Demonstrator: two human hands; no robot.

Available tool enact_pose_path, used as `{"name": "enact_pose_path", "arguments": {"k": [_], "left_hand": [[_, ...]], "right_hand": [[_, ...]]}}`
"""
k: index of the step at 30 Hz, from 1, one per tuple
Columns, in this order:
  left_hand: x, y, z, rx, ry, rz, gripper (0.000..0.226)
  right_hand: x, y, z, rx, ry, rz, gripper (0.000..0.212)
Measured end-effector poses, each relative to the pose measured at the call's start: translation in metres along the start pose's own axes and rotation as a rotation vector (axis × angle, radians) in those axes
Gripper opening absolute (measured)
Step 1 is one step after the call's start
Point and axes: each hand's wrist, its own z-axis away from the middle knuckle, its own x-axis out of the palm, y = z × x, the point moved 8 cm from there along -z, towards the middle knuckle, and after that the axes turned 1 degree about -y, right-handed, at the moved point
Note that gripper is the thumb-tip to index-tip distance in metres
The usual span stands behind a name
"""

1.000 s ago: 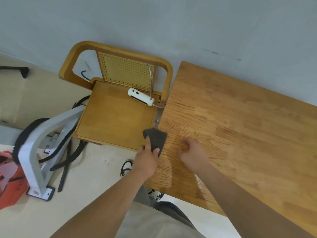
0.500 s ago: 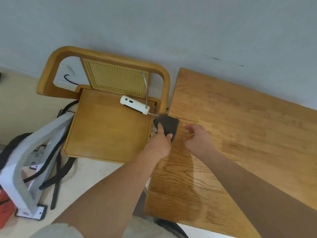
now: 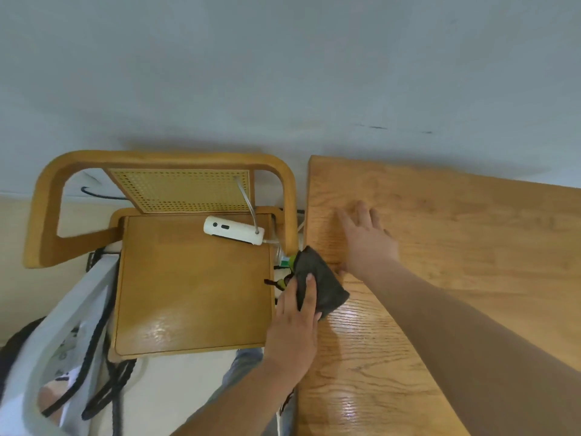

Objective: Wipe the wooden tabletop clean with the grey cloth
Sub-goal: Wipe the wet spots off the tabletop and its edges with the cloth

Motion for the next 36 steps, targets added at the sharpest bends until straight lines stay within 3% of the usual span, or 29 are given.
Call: {"name": "enact_pose_path", "arguments": {"k": [3,9,14,18,24,27,36], "left_hand": [[-0.019,0.003,-0.046,0.008,-0.016,0.014,0.072],[-0.05,0.008,-0.17,-0.08,-0.131,-0.003,0.085],[-0.077,0.012,-0.247,-0.191,-0.24,0.097,0.094],[-0.088,0.014,-0.253,-0.185,-0.176,0.185,0.091],[-0.065,0.017,-0.164,-0.087,0.072,0.141,0.076],[-0.059,0.013,-0.164,-0.053,0.04,0.096,0.076],[-0.097,0.016,-0.297,-0.02,-0.136,-0.047,0.063]], "right_hand": [[0.003,0.005,-0.007,0.023,0.016,-0.022,0.128],[0.002,0.022,-0.02,0.087,-0.009,-0.085,0.165],[0.006,0.031,-0.026,0.108,-0.06,-0.167,0.166],[0.006,0.03,-0.022,0.107,-0.076,-0.198,0.166],[0.003,0.029,-0.02,0.097,-0.074,-0.246,0.164],[0.006,0.03,-0.023,0.102,-0.081,-0.266,0.164],[0.021,0.036,-0.027,0.117,-0.085,-0.291,0.167]]}}
